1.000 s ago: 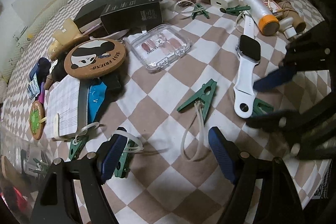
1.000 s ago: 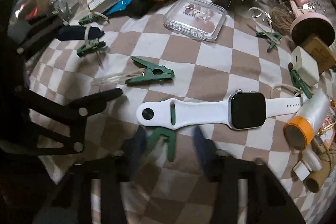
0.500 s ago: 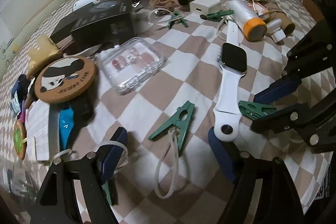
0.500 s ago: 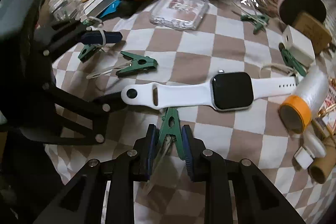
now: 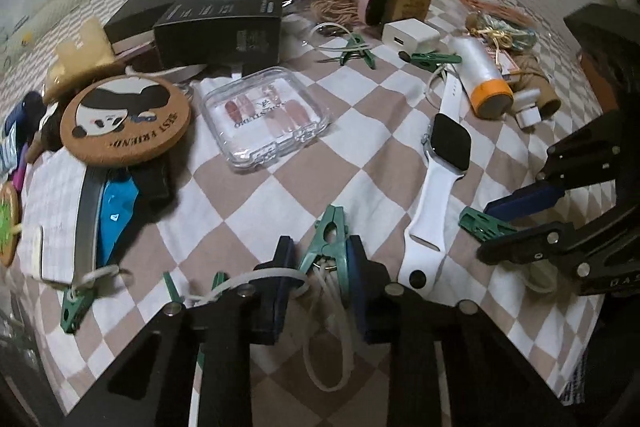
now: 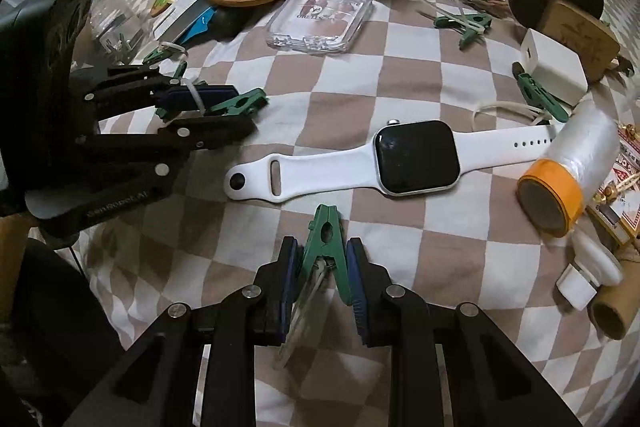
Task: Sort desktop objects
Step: 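Grasp another green clothespin with the left tool while the right tool holds its clothespin, then carry both green clothespins with both tools over the clear bin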
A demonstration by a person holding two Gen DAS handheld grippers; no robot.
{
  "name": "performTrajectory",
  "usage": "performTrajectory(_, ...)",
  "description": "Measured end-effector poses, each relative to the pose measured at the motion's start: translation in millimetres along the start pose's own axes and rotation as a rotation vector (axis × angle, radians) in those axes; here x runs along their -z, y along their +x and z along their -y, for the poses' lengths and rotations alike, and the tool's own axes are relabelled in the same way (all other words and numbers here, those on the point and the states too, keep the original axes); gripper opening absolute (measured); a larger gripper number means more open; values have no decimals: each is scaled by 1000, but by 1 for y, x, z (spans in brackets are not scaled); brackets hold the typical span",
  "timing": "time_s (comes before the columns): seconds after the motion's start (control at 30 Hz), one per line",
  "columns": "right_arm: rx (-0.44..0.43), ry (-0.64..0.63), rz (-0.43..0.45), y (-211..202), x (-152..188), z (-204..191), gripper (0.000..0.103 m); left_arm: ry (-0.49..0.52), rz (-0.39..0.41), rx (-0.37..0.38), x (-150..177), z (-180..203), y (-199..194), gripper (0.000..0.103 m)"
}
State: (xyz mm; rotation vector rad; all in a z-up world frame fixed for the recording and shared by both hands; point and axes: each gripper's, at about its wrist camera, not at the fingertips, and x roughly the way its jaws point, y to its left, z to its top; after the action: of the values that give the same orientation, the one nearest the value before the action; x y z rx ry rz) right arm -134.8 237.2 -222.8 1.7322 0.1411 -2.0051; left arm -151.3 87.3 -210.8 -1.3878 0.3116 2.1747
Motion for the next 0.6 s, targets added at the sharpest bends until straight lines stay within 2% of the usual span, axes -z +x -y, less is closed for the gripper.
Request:
performTrajectory(0.17,10,-21,17,-7,0,-7,26,-27,0,-27,2,0,-3,26)
performTrajectory(0.47,53,-49,76,-34,0,-19,26,-103,57,-61,5,-3,-39,26)
performTrajectory(0.6,90,-67,104,-46,-5,-30,26,-92,92,-81,2,3,-59,26)
